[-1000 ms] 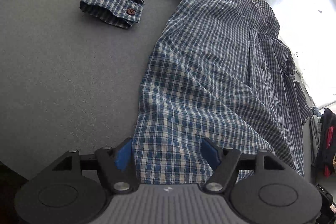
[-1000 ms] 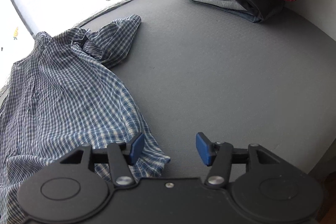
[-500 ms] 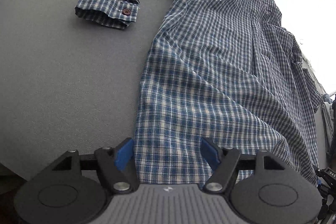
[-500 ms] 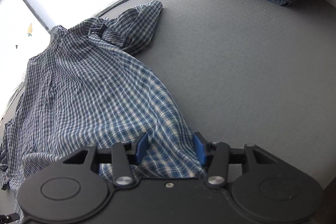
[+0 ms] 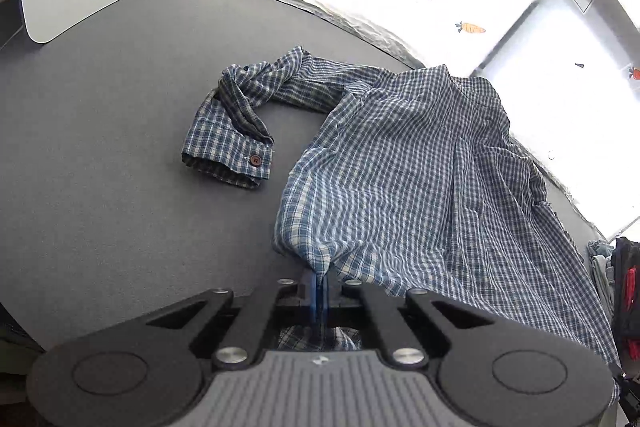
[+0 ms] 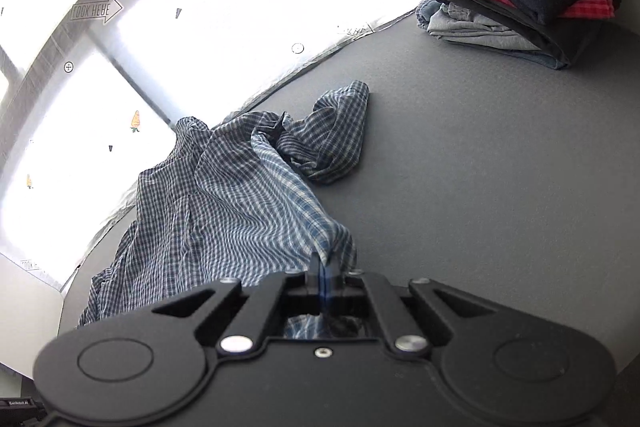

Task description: Fold clothes

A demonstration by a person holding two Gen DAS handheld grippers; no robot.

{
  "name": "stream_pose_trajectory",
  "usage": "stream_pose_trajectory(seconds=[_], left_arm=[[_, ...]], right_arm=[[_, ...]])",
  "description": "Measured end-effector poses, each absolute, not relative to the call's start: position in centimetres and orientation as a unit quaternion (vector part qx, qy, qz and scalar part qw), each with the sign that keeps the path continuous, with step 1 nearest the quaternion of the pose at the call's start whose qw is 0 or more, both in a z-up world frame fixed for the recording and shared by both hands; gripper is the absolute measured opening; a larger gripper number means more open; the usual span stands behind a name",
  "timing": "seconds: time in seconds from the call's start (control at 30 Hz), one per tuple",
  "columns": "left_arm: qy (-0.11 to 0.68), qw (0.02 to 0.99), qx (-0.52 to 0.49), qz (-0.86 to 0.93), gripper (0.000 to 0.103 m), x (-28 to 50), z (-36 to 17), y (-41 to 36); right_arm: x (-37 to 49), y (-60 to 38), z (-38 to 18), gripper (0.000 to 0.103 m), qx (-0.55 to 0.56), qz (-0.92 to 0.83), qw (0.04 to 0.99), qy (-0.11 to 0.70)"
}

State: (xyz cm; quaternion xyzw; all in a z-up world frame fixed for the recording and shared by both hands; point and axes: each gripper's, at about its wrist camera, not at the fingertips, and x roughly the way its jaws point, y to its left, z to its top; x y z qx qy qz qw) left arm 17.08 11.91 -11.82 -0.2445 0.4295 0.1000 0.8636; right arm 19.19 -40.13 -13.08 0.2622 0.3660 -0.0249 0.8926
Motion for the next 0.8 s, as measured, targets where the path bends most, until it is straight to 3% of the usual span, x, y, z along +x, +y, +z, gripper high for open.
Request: stream_pose_trajectory(seconds=[0.17, 0.3, 0.4, 0.57, 0.6, 0.63, 0.67, 0.8], left_arm=[[0.508, 0.821, -0.206, 0.157, 0.003, 17.3, -17.5, 11.8], [0.495, 0.822, -0.226, 0.169, 0.004, 16.1, -16.9, 12.9], [0.491, 0.827, -0.210, 0.177, 0.010, 16.2, -16.2, 12.9], [0.556, 0.786, -0.161, 0.216, 0.025, 17.2, -19.5, 12.7], [0.556, 0.785, -0.163, 0.219, 0.028, 17.0, -19.4, 12.7], [0.556, 0.784, -0.164, 0.223, 0.038, 16.9, -19.3, 12.7], [0.557, 0.782, -0.164, 0.227, 0.050, 16.8, -19.2, 12.8], [0.557, 0.781, -0.133, 0.249, 0.059, 17.2, -18.2, 12.4]], right_arm=[[19.1, -37.6, -16.2, 0.001, 0.199, -0.032, 0.877, 0.437], [18.5, -36.5, -17.7, 0.001, 0.207, -0.042, 0.862, 0.460], [18.5, -36.3, -18.1, 0.002, 0.207, -0.052, 0.855, 0.473], [19.4, -36.4, -20.6, 0.009, 0.186, -0.088, 0.826, 0.524], [19.3, -36.5, -20.4, 0.017, 0.186, -0.091, 0.828, 0.521], [19.3, -36.5, -20.2, 0.034, 0.186, -0.094, 0.830, 0.517], [19.2, -36.6, -20.0, 0.042, 0.186, -0.096, 0.832, 0.513], [19.1, -36.8, -19.3, 0.043, 0.187, -0.107, 0.840, 0.498]])
